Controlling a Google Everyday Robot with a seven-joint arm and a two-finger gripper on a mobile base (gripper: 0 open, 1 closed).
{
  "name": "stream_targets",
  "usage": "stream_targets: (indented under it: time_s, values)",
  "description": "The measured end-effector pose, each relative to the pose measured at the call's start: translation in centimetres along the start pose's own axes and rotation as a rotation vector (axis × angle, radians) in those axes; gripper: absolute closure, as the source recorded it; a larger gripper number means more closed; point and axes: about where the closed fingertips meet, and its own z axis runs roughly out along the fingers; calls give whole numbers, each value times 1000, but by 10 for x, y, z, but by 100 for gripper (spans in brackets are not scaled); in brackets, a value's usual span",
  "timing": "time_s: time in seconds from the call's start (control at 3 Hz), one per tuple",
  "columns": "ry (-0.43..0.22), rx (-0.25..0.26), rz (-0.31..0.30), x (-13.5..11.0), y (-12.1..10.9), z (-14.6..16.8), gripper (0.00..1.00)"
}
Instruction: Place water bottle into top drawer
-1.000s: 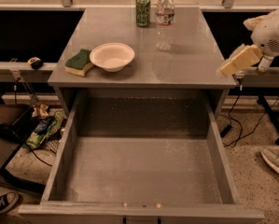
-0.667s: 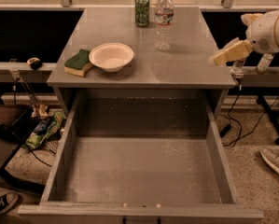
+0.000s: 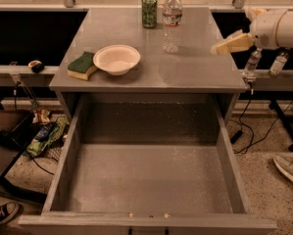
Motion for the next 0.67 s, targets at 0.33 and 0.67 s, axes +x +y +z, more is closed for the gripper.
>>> stream_targets:
  time_s: [0.33, 0.67]
  values:
    - [-27, -22, 54, 4, 8, 17, 0]
    - [-126, -42, 142, -6, 19, 52, 0]
